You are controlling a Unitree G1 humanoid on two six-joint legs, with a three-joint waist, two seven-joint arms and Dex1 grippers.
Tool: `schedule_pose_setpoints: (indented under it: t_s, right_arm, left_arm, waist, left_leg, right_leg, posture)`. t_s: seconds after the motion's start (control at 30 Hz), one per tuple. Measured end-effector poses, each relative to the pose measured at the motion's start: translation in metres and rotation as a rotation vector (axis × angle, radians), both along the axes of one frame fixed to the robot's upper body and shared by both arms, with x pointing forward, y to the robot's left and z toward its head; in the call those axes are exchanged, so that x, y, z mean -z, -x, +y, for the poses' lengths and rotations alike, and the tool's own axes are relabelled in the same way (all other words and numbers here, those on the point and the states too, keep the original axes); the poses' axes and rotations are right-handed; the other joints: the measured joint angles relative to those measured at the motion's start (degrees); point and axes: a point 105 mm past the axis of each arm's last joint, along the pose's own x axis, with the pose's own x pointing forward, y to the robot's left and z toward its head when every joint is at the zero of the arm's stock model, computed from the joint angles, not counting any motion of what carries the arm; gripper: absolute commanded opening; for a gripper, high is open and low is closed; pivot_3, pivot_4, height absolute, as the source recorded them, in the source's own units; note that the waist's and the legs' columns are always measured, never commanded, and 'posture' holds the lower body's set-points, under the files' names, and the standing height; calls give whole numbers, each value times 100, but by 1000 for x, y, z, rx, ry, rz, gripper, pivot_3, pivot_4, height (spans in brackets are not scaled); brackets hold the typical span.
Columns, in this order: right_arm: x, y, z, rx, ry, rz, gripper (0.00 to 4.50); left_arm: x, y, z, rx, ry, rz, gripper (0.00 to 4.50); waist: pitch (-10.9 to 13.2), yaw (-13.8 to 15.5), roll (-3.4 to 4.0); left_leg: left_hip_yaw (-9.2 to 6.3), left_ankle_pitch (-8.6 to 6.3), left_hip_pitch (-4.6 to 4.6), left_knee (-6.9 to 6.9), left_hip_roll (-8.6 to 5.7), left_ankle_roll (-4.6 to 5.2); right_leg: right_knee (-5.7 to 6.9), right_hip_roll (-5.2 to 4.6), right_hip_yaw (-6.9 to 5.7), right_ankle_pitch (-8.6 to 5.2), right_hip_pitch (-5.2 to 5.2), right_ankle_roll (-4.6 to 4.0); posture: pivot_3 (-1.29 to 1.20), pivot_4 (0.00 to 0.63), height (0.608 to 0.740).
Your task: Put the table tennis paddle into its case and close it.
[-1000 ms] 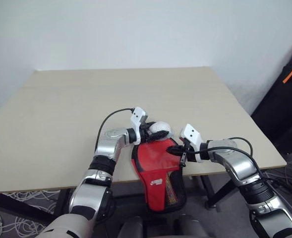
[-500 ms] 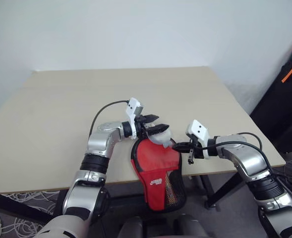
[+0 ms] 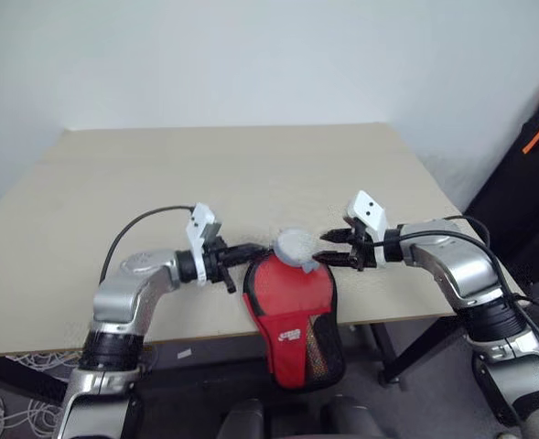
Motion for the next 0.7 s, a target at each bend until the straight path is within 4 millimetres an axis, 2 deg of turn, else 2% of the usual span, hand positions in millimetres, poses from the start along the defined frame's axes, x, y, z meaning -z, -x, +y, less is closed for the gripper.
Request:
schedule_pose_setpoints:
  t_s: [0.07, 0.1, 0.27, 0.7]
  right_arm:
    - [0, -4, 3, 10, -1, -2, 4437]
    - [1, -8, 4, 22, 3, -4, 4477]
    - [14, -15, 10, 41, 22, 13, 4477]
    - [36, -30, 42, 16, 44, 4, 4477]
  left_arm:
    - [3, 4, -3, 10, -8, 3, 0]
    - [5, 5, -4, 6, -12, 1, 0]
    - [14, 7, -10, -6, -15, 12, 0]
    - [18, 6, -12, -31, -24, 2, 0]
  waist:
    - [0, 3, 0]
    - [0, -4, 1]
    - [0, -28, 3]
    - [0, -34, 5]
  left_leg:
    - [1, 0, 0, 0, 0, 0]
    - [3, 0, 2, -2, 1, 0]
    - [4, 0, 1, -6, 1, 0]
    - [3, 0, 2, -5, 1, -1]
  right_leg:
    - [1, -1, 0, -1, -1, -3]
    - [1, -1, 0, -1, -1, -3]
    - [3, 1, 0, 4, -6, 5]
    - [4, 2, 0, 5, -4, 6]
  posture:
    - [0, 0, 739]
    - [0, 0, 739]
    - [0, 0, 739]
    - [0, 0, 739]
